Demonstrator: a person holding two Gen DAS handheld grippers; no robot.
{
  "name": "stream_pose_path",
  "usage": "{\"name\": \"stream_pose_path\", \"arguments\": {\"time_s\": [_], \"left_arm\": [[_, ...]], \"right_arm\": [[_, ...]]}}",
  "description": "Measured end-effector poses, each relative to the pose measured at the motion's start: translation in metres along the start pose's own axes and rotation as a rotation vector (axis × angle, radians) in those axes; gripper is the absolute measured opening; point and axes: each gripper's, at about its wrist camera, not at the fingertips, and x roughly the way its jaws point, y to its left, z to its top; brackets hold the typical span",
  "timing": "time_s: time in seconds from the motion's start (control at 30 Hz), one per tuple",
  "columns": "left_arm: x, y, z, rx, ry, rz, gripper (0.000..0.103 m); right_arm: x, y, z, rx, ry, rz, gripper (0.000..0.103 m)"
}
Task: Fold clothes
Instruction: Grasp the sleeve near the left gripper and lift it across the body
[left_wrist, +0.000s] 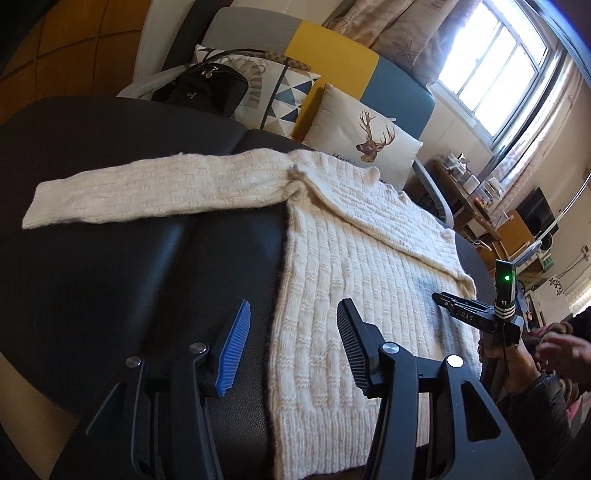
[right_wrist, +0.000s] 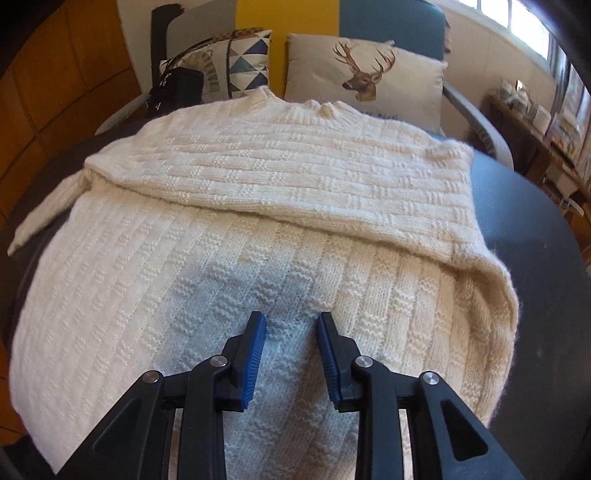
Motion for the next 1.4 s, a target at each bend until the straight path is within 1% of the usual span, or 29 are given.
{"name": "stream_pose_path", "arguments": {"time_s": [0.03, 0.13, 0.17, 0.27, 0.33, 0.4, 0.5, 0.57, 0.6, 0.63, 0.73, 0.8, 0.83, 0.87, 0.9, 0.93, 0.97, 1.0, 1.03, 1.1, 1.13, 1.23, 1.3, 1.37, 1.4], "left_arm": [[0.0, 0.001, -0.002, -0.001, 0.003, 0.006, 0.052], [0.0, 0.005, -0.005, -0.018, 0.008, 0.005, 0.052], [0.0, 0.005, -0.004, -0.015, 0.006, 0.007, 0.053], [-0.003, 0.003, -0.001, 0.009, -0.01, 0.025, 0.052], [-0.006, 0.006, 0.005, 0.016, -0.028, 0.046, 0.053], [-0.01, 0.015, 0.013, 0.013, -0.041, 0.059, 0.052], [-0.022, 0.047, 0.025, -0.064, -0.068, 0.056, 0.053], [-0.028, 0.074, 0.033, -0.119, -0.071, 0.059, 0.053], [-0.031, 0.089, 0.037, -0.147, -0.07, 0.064, 0.056], [-0.033, 0.103, 0.041, -0.16, -0.073, 0.078, 0.057], [-0.044, 0.149, 0.051, -0.221, -0.089, 0.195, 0.057], [-0.049, 0.18, 0.055, -0.308, -0.106, 0.203, 0.057], [-0.051, 0.191, 0.058, -0.331, -0.114, 0.212, 0.057], [-0.052, 0.197, 0.062, -0.326, -0.127, 0.246, 0.057], [-0.055, 0.199, 0.066, -0.315, -0.164, 0.314, 0.057], [-0.058, 0.199, 0.072, -0.339, -0.201, 0.312, 0.057], [-0.06, 0.2, 0.079, -0.379, -0.233, 0.273, 0.058], [-0.062, 0.2, 0.086, -0.418, -0.265, 0.234, 0.063], [-0.059, 0.194, 0.095, -0.419, -0.285, 0.197, 0.07], [-0.048, 0.175, 0.11, -0.419, -0.294, 0.191, 0.076], [-0.04, 0.164, 0.118, -0.421, -0.283, 0.17, 0.081], [-0.007, 0.123, 0.143, -0.409, -0.195, 0.063, 0.084], [0.021, 0.108, 0.153, -0.427, -0.084, 0.001, 0.085], [0.051, 0.095, 0.162, -0.452, 0.034, -0.062, 0.085], [0.064, 0.091, 0.16, -0.492, 0.068, -0.066, 0.085]], "right_arm": [[0.002, 0.003, 0.001, -0.006, -0.007, -0.008, 0.029], [0.003, 0.0, 0.0, 0.03, -0.017, -0.005, 0.029], [0.003, 0.0, 0.002, 0.043, -0.017, -0.004, 0.029], [-0.01, -0.002, 0.01, 0.091, -0.055, -0.006, 0.029], [-0.022, 0.004, 0.016, 0.079, -0.116, -0.002, 0.029], [-0.025, 0.016, 0.02, 0.046, -0.135, 0.002, 0.029], [-0.035, 0.029, 0.024, 0.03, -0.178, -0.023, 0.029], [-0.043, 0.035, 0.025, 0.059, -0.207, 0.047, 0.03], [-0.046, 0.04, 0.026, 0.065, -0.216, 0.082, 0.03], [-0.049, 0.044, 0.027, 0.07, -0.224, 0.113, 0.03], [-0.052, 0.05, 0.026, 0.074, -0.224, 0.156, 0.03], [-0.05, 0.055, 0.024, 0.037, -0.204, 0.171, 0.03], [-0.049, 0.056, 0.021, 0.016, -0.192, 0.173, 0.03], [-0.047, 0.052, 0.019, 0.022, -0.181, 0.168, 0.03], [-0.046, 0.047, 0.016, 0.033, -0.169, 0.162, 0.03], [-0.044, 0.039, 0.014, 0.059, -0.159, 0.154, 0.03], [-0.045, 0.029, 0.011, 0.086, -0.161, 0.151, 0.03], [-0.046, 0.021, 0.01, 0.117, -0.172, 0.15, 0.03], [-0.047, 0.013, 0.009, 0.145, -0.18, 0.148, 0.03], [-0.048, 0.001, 0.009, 0.192, -0.189, 0.142, 0.03], [-0.048, -0.005, 0.01, 0.215, -0.188, 0.144, 0.03], [-0.047, -0.024, 0.015, 0.285, -0.179, 0.139, 0.03], [-0.045, -0.041, 0.017, 0.342, -0.159, 0.127, 0.03], [-0.043, -0.055, 0.018, 0.37, -0.138, 0.12, 0.03], [-0.042, -0.062, 0.019, 0.384, -0.128, 0.117, 0.03]]}}
